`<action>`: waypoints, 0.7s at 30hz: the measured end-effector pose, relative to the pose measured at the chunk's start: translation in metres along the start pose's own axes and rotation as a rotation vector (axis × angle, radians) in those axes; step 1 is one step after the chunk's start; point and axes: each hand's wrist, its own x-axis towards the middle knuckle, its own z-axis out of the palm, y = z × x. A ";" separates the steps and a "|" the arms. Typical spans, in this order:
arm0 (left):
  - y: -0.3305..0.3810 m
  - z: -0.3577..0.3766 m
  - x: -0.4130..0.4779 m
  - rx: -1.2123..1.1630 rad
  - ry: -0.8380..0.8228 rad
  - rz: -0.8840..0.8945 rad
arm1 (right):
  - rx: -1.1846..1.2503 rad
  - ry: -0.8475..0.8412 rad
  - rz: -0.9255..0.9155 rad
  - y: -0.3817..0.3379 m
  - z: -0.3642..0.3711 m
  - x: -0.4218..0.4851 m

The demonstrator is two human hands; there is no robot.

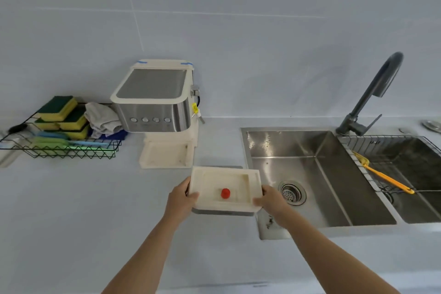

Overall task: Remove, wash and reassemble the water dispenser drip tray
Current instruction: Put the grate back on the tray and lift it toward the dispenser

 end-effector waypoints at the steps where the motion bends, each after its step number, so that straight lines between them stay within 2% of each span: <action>1: -0.007 -0.001 -0.006 0.003 0.000 -0.014 | -0.006 -0.012 0.013 0.004 0.006 -0.003; 8: -0.042 0.002 -0.027 0.029 0.003 -0.128 | -0.082 -0.052 0.042 0.023 0.031 -0.015; 17: -0.051 0.007 -0.029 0.094 -0.001 -0.163 | -0.258 -0.094 0.022 0.031 0.037 -0.011; 21: -0.051 0.008 -0.028 0.097 -0.009 -0.180 | -0.297 -0.113 0.082 0.026 0.035 -0.005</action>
